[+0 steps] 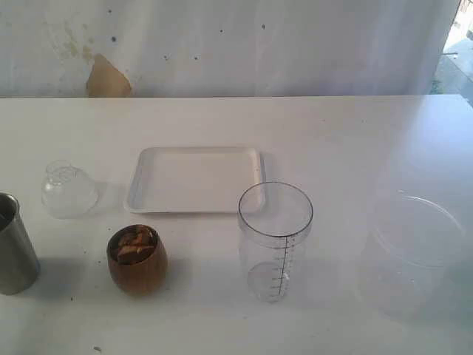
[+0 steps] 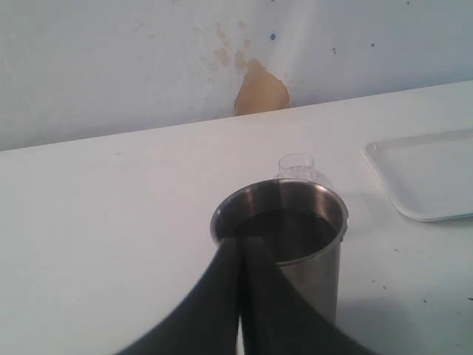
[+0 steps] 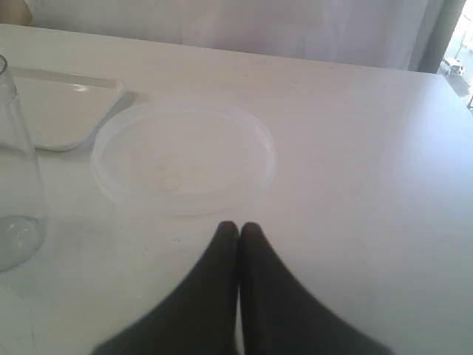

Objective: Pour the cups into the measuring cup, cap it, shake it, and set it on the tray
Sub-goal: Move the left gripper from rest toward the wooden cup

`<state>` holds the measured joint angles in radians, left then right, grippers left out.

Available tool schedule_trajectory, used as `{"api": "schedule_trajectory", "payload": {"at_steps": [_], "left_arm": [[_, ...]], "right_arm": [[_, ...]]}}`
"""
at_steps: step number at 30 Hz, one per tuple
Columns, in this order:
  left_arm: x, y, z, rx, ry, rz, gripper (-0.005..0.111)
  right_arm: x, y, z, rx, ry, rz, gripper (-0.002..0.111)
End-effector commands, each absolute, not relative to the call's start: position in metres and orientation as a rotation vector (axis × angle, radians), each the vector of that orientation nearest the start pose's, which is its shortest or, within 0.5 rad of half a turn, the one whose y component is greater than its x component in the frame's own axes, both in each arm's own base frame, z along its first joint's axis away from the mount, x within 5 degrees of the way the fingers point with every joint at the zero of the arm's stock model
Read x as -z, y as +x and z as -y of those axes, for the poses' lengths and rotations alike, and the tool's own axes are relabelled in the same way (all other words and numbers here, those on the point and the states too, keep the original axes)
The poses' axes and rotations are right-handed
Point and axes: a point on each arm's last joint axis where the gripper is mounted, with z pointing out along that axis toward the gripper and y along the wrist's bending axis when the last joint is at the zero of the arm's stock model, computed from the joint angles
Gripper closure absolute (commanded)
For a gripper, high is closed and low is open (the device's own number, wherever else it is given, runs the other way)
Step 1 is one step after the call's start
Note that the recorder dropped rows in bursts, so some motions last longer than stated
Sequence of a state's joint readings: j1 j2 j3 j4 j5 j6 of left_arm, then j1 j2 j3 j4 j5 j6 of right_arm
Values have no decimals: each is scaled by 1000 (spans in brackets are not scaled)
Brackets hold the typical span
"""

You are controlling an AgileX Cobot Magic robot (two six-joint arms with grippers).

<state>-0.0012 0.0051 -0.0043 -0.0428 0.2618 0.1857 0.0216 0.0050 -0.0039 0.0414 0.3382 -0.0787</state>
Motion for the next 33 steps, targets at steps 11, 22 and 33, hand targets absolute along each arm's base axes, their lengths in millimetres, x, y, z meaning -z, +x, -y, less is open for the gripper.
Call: {"api": "schedule_trajectory", "payload": {"at_steps": [11,22,33], "left_arm": [[-192,56,1,-95,129,-1712,107],[-239,50,-3,332,-268,-1173,107],[-295,66,20,423,23,-1038,8]], "right_arm": [[-183,54,-2,5,-60,-1819,108],[-183,54,-3,-11,-81,-1818,108],[-183,54,-3,-11,-81,-1818,108]]}}
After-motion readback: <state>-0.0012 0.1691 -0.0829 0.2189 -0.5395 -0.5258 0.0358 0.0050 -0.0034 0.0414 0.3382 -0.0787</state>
